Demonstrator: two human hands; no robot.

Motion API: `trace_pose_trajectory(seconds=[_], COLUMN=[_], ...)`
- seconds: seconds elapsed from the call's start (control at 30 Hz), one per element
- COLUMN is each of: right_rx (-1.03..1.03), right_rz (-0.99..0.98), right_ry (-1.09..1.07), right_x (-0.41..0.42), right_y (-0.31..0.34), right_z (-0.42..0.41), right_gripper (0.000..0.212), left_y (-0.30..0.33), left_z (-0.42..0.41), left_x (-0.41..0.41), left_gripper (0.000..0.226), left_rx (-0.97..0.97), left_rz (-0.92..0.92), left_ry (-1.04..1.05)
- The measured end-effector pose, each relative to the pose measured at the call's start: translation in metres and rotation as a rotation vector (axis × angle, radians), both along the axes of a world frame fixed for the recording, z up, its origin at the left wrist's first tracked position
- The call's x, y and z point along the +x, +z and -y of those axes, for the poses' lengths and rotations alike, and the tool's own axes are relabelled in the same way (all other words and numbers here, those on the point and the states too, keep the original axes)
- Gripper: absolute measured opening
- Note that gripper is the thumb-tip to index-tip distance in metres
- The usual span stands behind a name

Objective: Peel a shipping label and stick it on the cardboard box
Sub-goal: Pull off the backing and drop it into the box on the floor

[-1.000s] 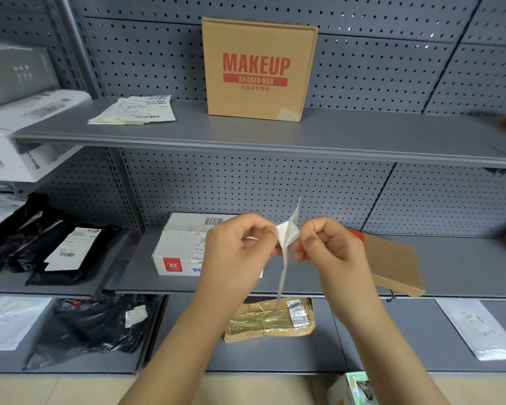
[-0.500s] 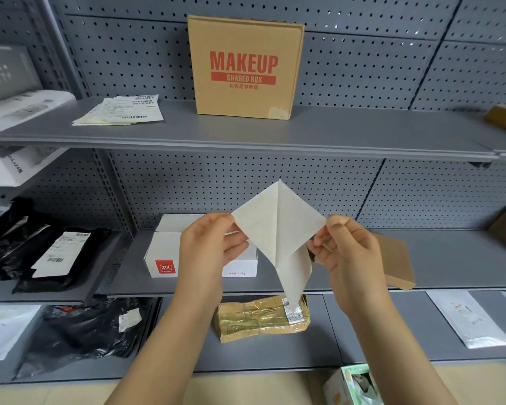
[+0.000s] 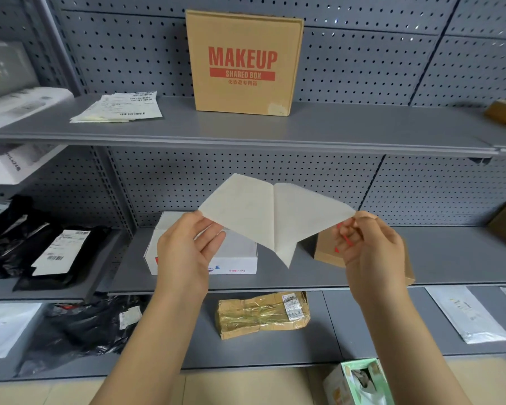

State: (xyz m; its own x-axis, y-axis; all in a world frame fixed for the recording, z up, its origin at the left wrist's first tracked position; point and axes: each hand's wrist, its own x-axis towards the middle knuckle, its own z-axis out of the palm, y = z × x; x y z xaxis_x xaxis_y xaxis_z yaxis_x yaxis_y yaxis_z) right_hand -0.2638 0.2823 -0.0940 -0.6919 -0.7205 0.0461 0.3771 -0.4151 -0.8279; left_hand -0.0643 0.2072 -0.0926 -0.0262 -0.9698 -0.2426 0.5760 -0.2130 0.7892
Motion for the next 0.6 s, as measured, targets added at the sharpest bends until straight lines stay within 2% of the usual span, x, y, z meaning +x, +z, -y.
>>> trace_pose_trajectory(seconds=[0.43,0.6], right_rx=[-0.052,-0.071], right_rz=[0.061,0.095], right_ry=[-0.091,-0.151], right_x=[-0.023,-0.031], right_y=[-0.005,-0.006], right_z=[-0.010,-0.015], right_gripper=[0.027,0.032], left_y=[-0.004,-0.009], left_z=[0.004,0.007], left_x=[0.004,0.007], left_gripper=[0.011,0.009], left_rx=[0.019,0.024], left_rz=[-0.085,-0.092], left_ry=[0.114,0.150])
